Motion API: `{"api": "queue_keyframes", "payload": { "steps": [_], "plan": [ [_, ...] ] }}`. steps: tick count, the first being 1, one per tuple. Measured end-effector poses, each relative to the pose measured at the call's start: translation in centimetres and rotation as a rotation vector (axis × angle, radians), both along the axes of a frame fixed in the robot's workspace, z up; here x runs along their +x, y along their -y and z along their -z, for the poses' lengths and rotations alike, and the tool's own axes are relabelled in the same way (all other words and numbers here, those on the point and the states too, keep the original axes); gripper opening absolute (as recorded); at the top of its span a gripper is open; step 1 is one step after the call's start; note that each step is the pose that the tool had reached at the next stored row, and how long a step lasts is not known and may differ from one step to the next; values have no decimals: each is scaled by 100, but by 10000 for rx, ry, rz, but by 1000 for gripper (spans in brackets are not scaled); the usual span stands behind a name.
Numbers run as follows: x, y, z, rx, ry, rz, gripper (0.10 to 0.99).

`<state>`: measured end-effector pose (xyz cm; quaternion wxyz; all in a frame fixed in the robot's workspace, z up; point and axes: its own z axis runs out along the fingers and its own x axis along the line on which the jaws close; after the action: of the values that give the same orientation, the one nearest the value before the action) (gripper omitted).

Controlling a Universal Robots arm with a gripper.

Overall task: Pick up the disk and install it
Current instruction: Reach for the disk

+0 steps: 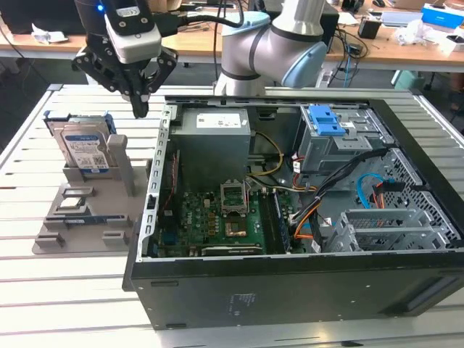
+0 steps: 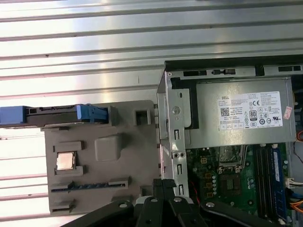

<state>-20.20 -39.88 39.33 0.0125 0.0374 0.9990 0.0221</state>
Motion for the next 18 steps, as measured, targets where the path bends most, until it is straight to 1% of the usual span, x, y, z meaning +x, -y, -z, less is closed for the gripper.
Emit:
{"api": "queue_keyframes", "payload": {
  "steps": [2,4,10,12,14,18],
  "plan": [
    [-66,0,0,0,0,0,106],
    [-100,0,0,0,0,0,106],
    [-249,0,1,1,0,0,106],
    [-281,0,1,0,1,0,106],
    [-341,0,1,0,0,1,106],
    [-401,0,1,0,0,0,106]
  ]
}}
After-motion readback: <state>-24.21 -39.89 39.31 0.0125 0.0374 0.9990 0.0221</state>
